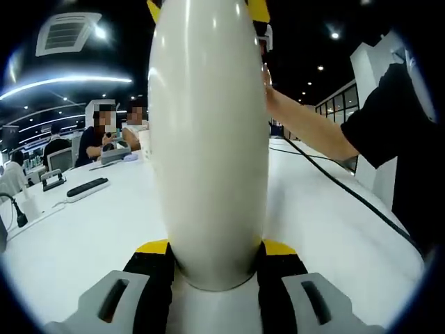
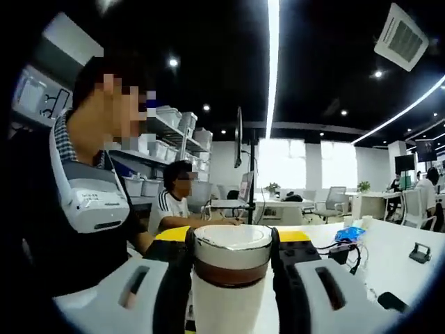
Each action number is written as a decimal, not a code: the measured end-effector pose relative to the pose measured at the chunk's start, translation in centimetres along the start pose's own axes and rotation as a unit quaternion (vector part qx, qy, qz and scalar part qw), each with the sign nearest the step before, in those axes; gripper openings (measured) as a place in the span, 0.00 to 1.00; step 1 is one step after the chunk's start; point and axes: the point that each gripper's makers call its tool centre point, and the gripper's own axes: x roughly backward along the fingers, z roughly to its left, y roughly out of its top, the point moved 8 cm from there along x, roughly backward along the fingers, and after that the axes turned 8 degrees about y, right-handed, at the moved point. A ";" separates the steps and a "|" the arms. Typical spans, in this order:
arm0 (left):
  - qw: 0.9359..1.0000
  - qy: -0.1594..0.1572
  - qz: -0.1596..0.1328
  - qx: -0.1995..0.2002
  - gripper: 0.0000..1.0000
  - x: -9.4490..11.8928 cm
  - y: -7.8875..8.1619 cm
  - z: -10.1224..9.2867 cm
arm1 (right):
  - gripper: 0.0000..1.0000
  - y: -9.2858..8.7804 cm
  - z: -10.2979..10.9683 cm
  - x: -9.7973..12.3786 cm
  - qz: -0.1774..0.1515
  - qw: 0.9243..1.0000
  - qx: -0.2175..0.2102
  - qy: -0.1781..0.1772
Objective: Grasp the water cup twist off the cup lid place the cup lid on the table
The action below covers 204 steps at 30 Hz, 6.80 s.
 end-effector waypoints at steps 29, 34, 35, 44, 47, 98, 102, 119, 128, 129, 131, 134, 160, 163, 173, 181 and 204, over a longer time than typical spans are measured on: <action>1.000 0.001 0.001 0.000 0.48 -0.1 0.0 -0.2 | 0.49 0.3 2.5 -1.4 0.020 0.971 0.028 -0.235; 1.000 0.001 0.001 0.001 0.48 -0.1 0.1 -0.1 | 0.48 0.2 2.0 -1.0 0.017 0.985 0.021 -0.173; 1.000 0.001 0.001 0.001 0.48 -0.1 0.1 -0.1 | 0.48 0.2 1.9 -0.9 0.012 0.988 0.016 -0.153; 1.000 0.000 0.000 0.000 0.48 -0.1 0.0 -0.2 | 0.48 0.0 0.8 -0.4 0.004 1.000 0.014 -0.026; 1.000 0.000 0.000 0.000 0.48 -0.1 0.0 -0.2 | 0.48 -0.2 0.4 -0.5 -0.003 1.000 0.008 -0.002; 1.000 -0.001 0.000 0.000 0.48 0.0 0.0 -0.5 | 0.47 -0.6 1.5 -0.3 0.018 0.993 0.010 -0.119; 1.000 -0.001 0.000 0.001 0.48 0.0 0.0 -0.4 | 0.47 -0.7 0.6 0.0 0.010 0.999 0.002 -0.044; 1.000 -0.002 -0.001 -0.001 0.48 0.0 0.0 -0.3 | 0.58 0.1 2.4 0.0 -0.036 0.990 -0.011 -0.135; 1.000 -0.002 -0.001 -0.002 0.48 0.1 0.0 -0.5 | 0.53 0.0 2.9 -0.6 -0.027 0.976 -0.006 -0.214; 1.000 -0.002 -0.001 -0.002 0.48 0.1 0.0 -0.5 | 0.53 -0.1 2.9 -0.7 -0.021 0.976 -0.002 -0.218; 1.000 -0.002 -0.001 -0.002 0.48 0.1 0.0 -0.6 | 0.48 -0.4 2.6 -0.7 0.007 0.974 0.020 -0.227; 1.000 -0.001 -0.001 -0.001 0.48 0.2 0.0 -0.6 | 0.48 -0.4 2.6 -0.8 0.008 0.975 0.019 -0.223; 1.000 -0.002 0.000 0.001 0.48 0.0 0.0 -0.9 | 0.49 -0.6 0.4 -0.4 0.013 0.999 -0.023 -0.031; 1.000 -0.003 -0.001 0.000 0.48 0.0 0.0 -1.0 | 0.60 -0.7 1.3 -0.5 0.016 0.997 -0.005 -0.070; 1.000 -0.002 0.000 0.000 0.48 0.0 0.0 -0.7 | 0.50 -0.3 2.1 -1.3 0.019 0.980 0.010 -0.196; 1.000 -0.002 0.000 0.000 0.48 0.2 0.0 -0.6 | 0.49 -0.4 1.3 -1.1 0.016 0.993 0.011 -0.117; 1.000 -0.003 0.000 0.000 0.48 0.2 0.0 -0.6 | 0.63 0.0 2.0 -1.1 -0.024 0.992 -0.004 -0.121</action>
